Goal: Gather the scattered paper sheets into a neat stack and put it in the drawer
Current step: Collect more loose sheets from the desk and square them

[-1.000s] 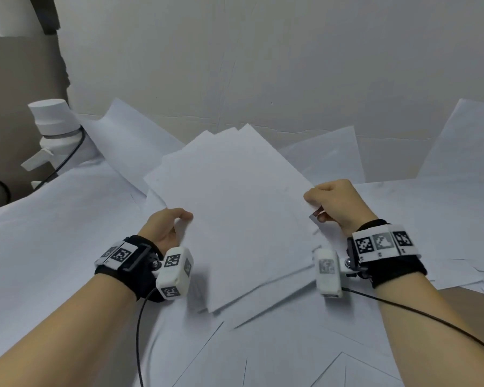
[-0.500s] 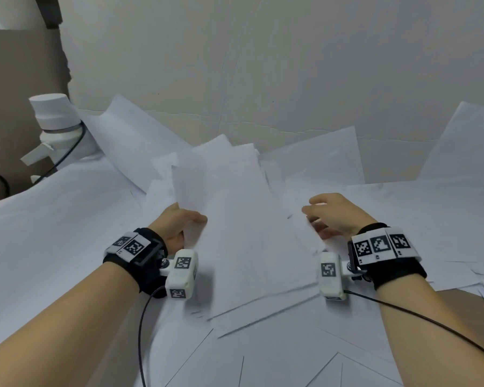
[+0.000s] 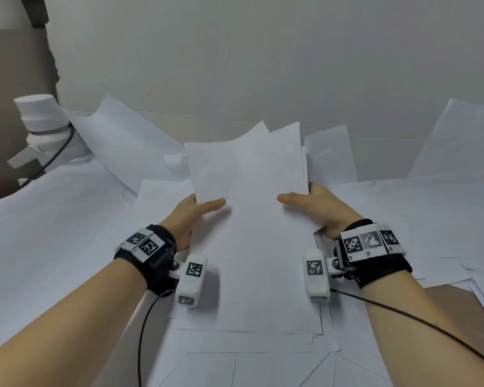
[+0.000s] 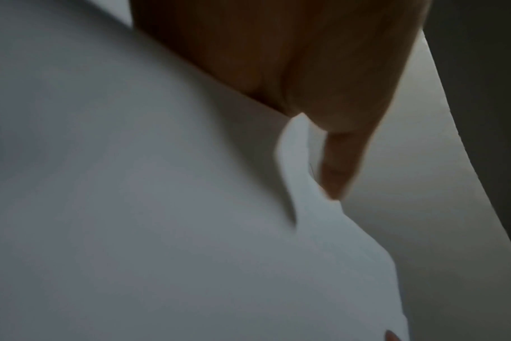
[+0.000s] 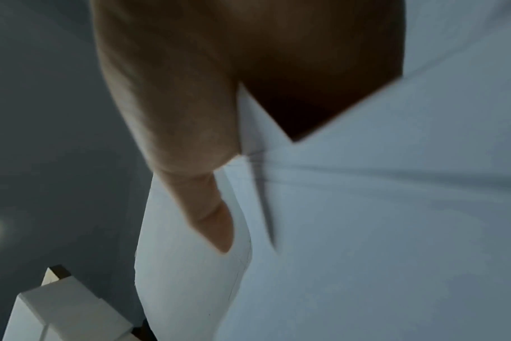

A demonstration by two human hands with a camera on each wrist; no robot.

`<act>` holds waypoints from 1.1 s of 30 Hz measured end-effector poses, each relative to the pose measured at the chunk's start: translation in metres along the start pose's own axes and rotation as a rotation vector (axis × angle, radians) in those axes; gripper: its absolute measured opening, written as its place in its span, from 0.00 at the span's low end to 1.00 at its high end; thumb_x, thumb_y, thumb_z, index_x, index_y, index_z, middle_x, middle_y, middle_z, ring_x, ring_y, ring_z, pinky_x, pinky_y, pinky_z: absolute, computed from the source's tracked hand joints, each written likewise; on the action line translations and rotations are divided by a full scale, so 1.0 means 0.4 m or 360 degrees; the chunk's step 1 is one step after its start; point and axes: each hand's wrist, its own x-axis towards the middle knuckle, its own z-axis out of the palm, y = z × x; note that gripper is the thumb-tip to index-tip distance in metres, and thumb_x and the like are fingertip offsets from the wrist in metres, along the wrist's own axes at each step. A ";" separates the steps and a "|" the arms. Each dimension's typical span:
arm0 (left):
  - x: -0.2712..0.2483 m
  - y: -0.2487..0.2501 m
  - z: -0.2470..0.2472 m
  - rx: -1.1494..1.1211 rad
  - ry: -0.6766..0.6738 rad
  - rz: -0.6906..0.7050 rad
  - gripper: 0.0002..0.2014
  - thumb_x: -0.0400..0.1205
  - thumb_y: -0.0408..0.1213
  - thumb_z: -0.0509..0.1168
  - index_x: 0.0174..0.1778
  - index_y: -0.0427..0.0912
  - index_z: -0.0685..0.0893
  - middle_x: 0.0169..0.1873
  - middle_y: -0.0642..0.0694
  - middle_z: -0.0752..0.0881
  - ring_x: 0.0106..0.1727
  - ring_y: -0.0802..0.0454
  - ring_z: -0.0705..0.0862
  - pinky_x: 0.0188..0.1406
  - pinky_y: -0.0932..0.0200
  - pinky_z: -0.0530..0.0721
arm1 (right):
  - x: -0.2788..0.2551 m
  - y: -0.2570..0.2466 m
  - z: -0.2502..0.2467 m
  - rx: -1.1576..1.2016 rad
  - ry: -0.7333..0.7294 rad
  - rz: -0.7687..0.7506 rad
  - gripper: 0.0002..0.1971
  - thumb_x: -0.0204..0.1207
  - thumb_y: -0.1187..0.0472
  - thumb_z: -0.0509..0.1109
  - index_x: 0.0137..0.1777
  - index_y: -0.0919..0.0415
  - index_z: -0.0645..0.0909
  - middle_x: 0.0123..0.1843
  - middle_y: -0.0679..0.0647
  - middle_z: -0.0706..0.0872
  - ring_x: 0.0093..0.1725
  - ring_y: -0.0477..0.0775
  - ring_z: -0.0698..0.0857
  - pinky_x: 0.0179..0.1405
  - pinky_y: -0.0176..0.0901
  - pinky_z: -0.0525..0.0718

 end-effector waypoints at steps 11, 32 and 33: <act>-0.026 0.019 -0.031 -0.0089 -0.0087 0.0008 0.20 0.78 0.33 0.74 0.67 0.37 0.84 0.55 0.34 0.91 0.51 0.35 0.91 0.50 0.42 0.90 | 0.021 0.022 -0.009 0.0209 0.0061 0.0135 0.35 0.56 0.48 0.85 0.63 0.64 0.85 0.58 0.53 0.91 0.63 0.56 0.87 0.72 0.59 0.79; -0.045 0.247 0.121 0.0348 0.0352 0.1057 0.10 0.77 0.30 0.78 0.54 0.38 0.90 0.44 0.50 0.94 0.45 0.52 0.93 0.43 0.57 0.91 | -0.066 -0.112 0.019 0.0249 0.0990 -0.1155 0.07 0.77 0.69 0.73 0.43 0.56 0.80 0.39 0.48 0.86 0.37 0.42 0.84 0.40 0.36 0.83; -0.047 0.261 0.135 0.0356 0.0351 0.1127 0.12 0.77 0.31 0.78 0.56 0.36 0.90 0.47 0.46 0.94 0.48 0.49 0.93 0.47 0.53 0.92 | -0.082 -0.130 0.015 0.0243 0.1050 -0.1254 0.06 0.77 0.69 0.72 0.44 0.57 0.80 0.38 0.48 0.85 0.36 0.41 0.83 0.40 0.34 0.82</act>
